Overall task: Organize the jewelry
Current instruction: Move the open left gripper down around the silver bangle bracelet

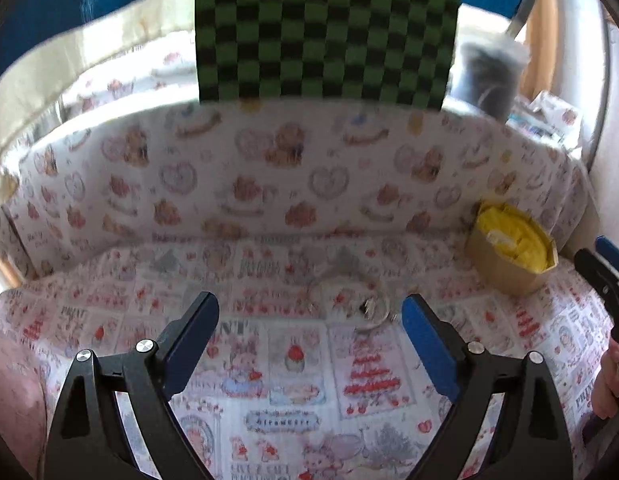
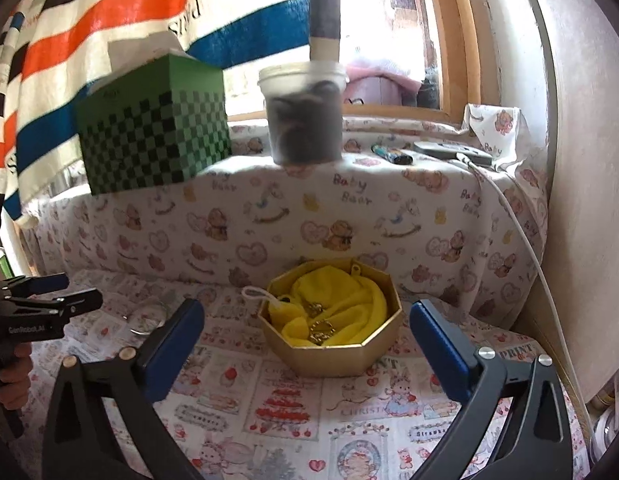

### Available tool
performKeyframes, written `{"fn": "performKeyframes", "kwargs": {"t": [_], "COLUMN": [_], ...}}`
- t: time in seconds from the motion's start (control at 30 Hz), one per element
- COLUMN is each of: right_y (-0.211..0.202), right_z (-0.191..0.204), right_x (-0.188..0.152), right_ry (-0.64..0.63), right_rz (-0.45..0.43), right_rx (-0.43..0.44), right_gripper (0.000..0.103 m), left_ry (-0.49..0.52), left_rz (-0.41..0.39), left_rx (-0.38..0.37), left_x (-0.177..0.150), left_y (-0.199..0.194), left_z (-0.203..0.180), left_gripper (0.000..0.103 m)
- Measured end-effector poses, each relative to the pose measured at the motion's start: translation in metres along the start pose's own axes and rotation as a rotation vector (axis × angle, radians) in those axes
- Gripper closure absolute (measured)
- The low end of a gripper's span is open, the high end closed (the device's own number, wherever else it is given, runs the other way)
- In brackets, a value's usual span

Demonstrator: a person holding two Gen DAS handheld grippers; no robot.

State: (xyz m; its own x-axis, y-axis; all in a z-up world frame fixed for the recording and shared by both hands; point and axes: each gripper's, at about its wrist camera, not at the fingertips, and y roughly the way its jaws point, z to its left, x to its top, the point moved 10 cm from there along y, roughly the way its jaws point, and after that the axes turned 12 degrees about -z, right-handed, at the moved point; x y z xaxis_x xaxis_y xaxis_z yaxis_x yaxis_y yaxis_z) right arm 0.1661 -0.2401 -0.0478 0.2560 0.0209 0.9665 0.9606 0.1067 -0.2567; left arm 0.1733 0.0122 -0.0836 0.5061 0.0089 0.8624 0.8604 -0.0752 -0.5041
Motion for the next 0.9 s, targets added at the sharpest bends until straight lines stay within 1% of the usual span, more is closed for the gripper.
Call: {"fn": "performKeyframes", "kwargs": {"t": [0.1,0.17,0.23,0.27,0.3,0.33,0.4,0.43,0.5,0.53,0.6,0.67,0.7,0.73,0.77,0.83,0.87,0.9], "right_y": [0.003,0.004,0.005,0.005,0.006,0.007,0.008,0.008,0.006,0.005,0.005,0.007,0.008,0.008,0.008,0.009,0.009,0.010], "right_z": [-0.004,-0.007,-0.007,-0.007,-0.007,-0.006,-0.004,-0.003,-0.001,-0.001,-0.001,-0.002,-0.003,-0.004,-0.006,-0.008,-0.009,-0.009], "right_x": [-0.004,-0.005,-0.006,-0.006,-0.006,-0.007,-0.008,-0.008,-0.009,-0.009,-0.009,-0.010,-0.011,-0.011,-0.011,-0.010,-0.011,-0.011], "right_ry": [0.019,0.032,0.038,0.037,0.037,0.036,0.034,0.032,0.019,0.014,0.020,0.033,0.039,0.045,0.053,0.066,0.068,0.069], "right_rz": [0.025,0.033,0.039,0.040,0.040,0.041,0.045,0.045,0.043,0.040,0.039,0.053,0.058,0.061,0.062,0.063,0.066,0.069], "right_rx": [-0.009,-0.014,-0.014,-0.016,-0.018,-0.018,-0.018,-0.018,-0.008,-0.008,-0.006,0.002,0.003,0.001,-0.001,-0.002,-0.004,-0.003], "right_gripper": [0.000,0.000,0.000,0.000,0.000,0.000,0.000,0.000,0.000,0.000,0.000,0.000,0.000,0.000,0.000,0.000,0.000,0.000], "left_ry": [-0.077,-0.117,-0.134,-0.130,-0.122,-0.114,-0.075,-0.067,-0.083,-0.091,-0.100,-0.089,-0.041,0.028,0.071,0.111,0.117,0.124], "left_rz": [0.080,0.127,0.171,0.172,0.156,0.135,0.121,0.120,0.106,0.112,0.160,0.181,0.189,0.198,0.216,0.324,0.354,0.354], "left_rx": [-0.046,-0.082,-0.129,-0.132,-0.129,-0.132,-0.130,-0.116,-0.085,-0.081,-0.072,-0.107,-0.118,-0.113,-0.109,-0.111,-0.102,-0.081], "left_x": [-0.010,-0.017,-0.024,-0.025,-0.023,-0.017,-0.007,-0.005,-0.002,-0.004,-0.009,-0.006,-0.003,0.000,0.000,-0.010,-0.012,-0.011], "left_y": [0.004,0.005,0.007,0.008,0.010,0.015,0.030,0.035,0.038,0.040,0.043,0.042,0.041,0.041,0.042,0.048,0.051,0.055], "left_z": [0.000,-0.003,-0.010,-0.013,-0.016,-0.020,-0.031,-0.032,-0.025,-0.022,-0.014,-0.018,-0.022,-0.028,-0.032,-0.041,-0.043,-0.044], "left_gripper": [0.012,0.020,0.031,0.034,0.039,0.041,0.041,0.041,0.039,0.038,0.038,0.037,0.034,0.028,0.025,0.024,0.024,0.024]}}
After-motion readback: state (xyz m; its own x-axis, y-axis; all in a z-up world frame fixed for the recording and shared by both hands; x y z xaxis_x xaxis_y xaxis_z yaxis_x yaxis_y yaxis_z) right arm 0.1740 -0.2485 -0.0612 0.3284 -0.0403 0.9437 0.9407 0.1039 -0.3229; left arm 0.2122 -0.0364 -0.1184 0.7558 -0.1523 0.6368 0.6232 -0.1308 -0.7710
